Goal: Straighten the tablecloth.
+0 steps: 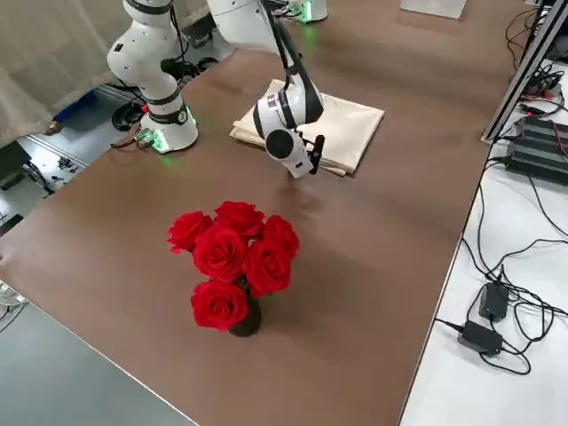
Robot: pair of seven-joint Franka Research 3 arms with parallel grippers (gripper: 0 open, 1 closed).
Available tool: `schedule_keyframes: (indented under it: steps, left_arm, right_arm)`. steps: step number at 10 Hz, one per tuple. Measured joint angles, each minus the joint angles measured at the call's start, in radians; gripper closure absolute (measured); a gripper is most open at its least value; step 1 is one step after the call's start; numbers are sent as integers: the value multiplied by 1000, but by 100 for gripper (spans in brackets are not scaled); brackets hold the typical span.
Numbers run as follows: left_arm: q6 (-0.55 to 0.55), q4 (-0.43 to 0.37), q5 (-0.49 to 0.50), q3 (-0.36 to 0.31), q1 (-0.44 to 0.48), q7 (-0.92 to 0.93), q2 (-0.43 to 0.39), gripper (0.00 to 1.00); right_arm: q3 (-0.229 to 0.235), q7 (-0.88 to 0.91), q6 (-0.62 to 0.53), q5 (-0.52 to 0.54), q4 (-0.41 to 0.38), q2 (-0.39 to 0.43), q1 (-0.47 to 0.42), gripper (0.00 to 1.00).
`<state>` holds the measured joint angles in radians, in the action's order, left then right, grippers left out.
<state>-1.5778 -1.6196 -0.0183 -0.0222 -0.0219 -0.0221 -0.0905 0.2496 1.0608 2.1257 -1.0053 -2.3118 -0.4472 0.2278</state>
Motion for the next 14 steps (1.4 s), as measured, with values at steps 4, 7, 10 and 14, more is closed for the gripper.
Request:
schedule_keyframes:
  steps: [4, 7, 10, 14]
  left_arm:
    - [0, 0, 0, 0, 0, 0, 0, 2]
    - [0, 0, 0, 0, 0, 0, 0, 2]
    - [0, 0, 0, 0, 0, 0, 0, 2]
    - [0, 0, 0, 0, 0, 0, 0, 2]
  right_arm:
    - [43, 21, -17, 33, -2, 0, -7, 90]
    - [42, 28, -57, 35, 0, 7, -9, 53]
    - [44, 28, -60, 39, 6, 9, -9, 5]
    - [53, 13, -44, 67, 32, 5, -6, 0]
